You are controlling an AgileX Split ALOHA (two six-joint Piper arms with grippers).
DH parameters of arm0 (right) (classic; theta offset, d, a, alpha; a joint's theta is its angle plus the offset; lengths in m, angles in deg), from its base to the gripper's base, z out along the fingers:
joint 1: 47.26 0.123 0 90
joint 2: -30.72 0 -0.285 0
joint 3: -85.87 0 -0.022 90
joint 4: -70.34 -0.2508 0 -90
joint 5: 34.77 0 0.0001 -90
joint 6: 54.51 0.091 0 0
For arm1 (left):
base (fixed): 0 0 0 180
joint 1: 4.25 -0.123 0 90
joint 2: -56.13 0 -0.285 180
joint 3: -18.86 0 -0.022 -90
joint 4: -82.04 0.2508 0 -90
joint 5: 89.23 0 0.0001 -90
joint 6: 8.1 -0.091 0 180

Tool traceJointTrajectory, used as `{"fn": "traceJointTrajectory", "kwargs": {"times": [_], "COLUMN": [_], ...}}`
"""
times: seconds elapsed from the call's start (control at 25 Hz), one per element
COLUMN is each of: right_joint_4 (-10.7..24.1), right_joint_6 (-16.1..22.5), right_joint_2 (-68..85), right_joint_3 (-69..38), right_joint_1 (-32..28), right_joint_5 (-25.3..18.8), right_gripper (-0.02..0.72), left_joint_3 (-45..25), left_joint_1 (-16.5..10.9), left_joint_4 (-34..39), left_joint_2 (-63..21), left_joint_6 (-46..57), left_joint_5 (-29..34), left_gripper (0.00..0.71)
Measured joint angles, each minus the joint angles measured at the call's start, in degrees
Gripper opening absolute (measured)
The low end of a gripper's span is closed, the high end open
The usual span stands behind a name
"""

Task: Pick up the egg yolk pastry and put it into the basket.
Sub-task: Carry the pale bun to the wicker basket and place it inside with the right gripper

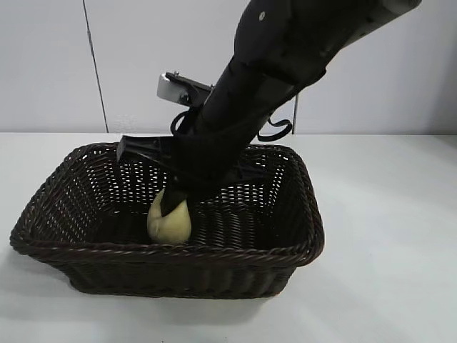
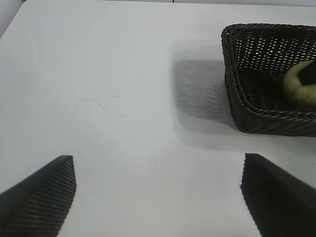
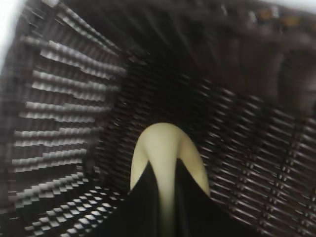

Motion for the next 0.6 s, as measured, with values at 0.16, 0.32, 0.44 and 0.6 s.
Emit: {"fn": "traceJointTrajectory", "kwargs": {"times": [0.16,0.32,0.44,0.6], "right_joint_4": [-0.1,-0.1,0.1,0.5], "right_joint_6": [0.0,0.0,0.0,0.1], "right_joint_2": [0.0,0.3,1.8,4.7], "right_joint_3": [0.0,0.0,0.0,1.1], "right_joint_1": [0.0,0.0,0.0,-0.1], "right_joint_5": [0.2,-0.8,-1.8,-5.0], "right_gripper": [0.171,0.402,0.495,0.518], "left_joint_3": [0.0,0.0,0.0,0.0], "left_joint_1": [0.0,0.0,0.0,0.0], "left_joint_4": [0.0,0.0,0.0,0.0], "left_joint_2": [0.0,0.0,0.0,0.0], "left_joint_6": [0.0,0.0,0.0,0.0], "left_joint_5": [0.0,0.0,0.0,0.0], "left_gripper": [0.658,0.658,0.658,0.658]}}
